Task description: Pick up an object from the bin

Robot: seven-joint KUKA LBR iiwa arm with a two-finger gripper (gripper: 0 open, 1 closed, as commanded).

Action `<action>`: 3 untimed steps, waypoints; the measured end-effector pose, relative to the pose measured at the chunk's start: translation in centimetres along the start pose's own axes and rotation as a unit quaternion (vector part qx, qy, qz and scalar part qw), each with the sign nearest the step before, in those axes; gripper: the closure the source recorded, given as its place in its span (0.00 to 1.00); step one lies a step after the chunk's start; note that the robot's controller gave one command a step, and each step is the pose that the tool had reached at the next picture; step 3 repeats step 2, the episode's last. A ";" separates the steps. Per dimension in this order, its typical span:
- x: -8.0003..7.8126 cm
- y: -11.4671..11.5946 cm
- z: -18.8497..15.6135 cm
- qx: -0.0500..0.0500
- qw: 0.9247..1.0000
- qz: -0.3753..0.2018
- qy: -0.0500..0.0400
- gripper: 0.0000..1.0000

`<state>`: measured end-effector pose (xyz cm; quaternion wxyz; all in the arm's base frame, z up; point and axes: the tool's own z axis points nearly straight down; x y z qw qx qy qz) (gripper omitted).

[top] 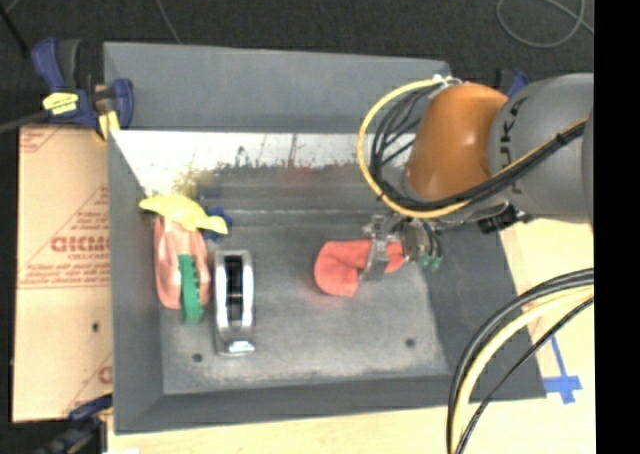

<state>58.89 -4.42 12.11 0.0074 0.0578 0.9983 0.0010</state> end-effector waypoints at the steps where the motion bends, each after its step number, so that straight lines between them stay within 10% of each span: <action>1: -0.1 0.0 -1.7 0.000 1.000 0.000 -0.001 1.00; 3: -0.2 0.0 -3.0 0.000 1.000 0.000 -0.003 1.00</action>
Offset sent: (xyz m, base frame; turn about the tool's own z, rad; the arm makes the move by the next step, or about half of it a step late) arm 0.0000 0.0000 0.0545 0.0000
